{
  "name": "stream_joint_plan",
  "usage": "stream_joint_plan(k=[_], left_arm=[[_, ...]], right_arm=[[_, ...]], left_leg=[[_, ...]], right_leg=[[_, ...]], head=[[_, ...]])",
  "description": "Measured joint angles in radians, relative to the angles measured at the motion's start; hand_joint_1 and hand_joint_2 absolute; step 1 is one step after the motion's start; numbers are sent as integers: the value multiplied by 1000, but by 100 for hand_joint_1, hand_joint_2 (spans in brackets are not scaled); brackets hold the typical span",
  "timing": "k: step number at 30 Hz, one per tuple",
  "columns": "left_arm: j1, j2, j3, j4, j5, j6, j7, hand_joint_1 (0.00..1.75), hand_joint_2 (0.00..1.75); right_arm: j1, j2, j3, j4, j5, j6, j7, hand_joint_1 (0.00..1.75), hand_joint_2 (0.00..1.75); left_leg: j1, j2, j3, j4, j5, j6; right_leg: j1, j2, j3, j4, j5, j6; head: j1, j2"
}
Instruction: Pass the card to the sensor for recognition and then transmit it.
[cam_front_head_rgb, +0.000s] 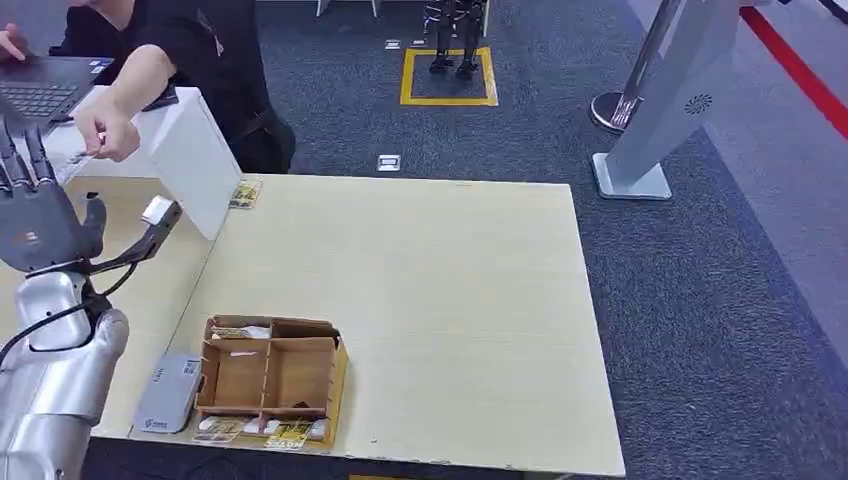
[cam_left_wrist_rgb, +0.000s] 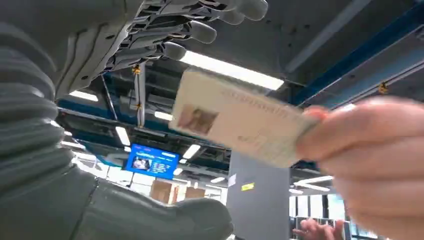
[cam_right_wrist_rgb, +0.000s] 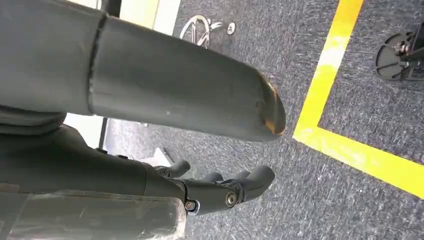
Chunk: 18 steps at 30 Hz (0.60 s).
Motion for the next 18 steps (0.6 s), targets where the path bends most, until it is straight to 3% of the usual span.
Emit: stream_joint_plan(k=[12, 13, 14, 15, 18], left_arm=[[-120, -31, -112, 111, -2, 0, 52, 0, 175], [-127, -34, -124, 120, -2, 0, 52, 28, 175], [-132, -35, -130, 125, -2, 0, 53, 96, 175], [-137, -36, -138, 131, -2, 0, 53, 175, 175], [-147, -41, -152, 144, -2, 0, 55, 175, 175]], right_arm=[[-3, -11, 31, 8, 0, 11, -3, 0, 0], [-3, -11, 32, 8, 0, 11, -3, 0, 0], [-4, -11, 34, 9, 0, 11, -3, 0, 0], [-3, -11, 34, 9, 0, 12, -3, 0, 0], [-3, -13, 37, 10, 0, 11, -4, 0, 0]], left_leg=[[0, 1, 0, 0, 0, 0], [0, 1, 0, 0, 0, 0], [0, 1, 0, 0, 0, 0], [0, 1, 0, 0, 0, 0], [0, 1, 0, 0, 0, 0]], right_leg=[[0, 0, -1, 0, 1, -1], [0, 0, -1, 0, 1, -1], [0, 0, -1, 0, 1, -1], [0, 1, -1, 0, 1, -1], [0, 0, -1, 0, 1, -1]], head=[[0, 0], [0, 0], [0, 0], [0, 0], [0, 0]])
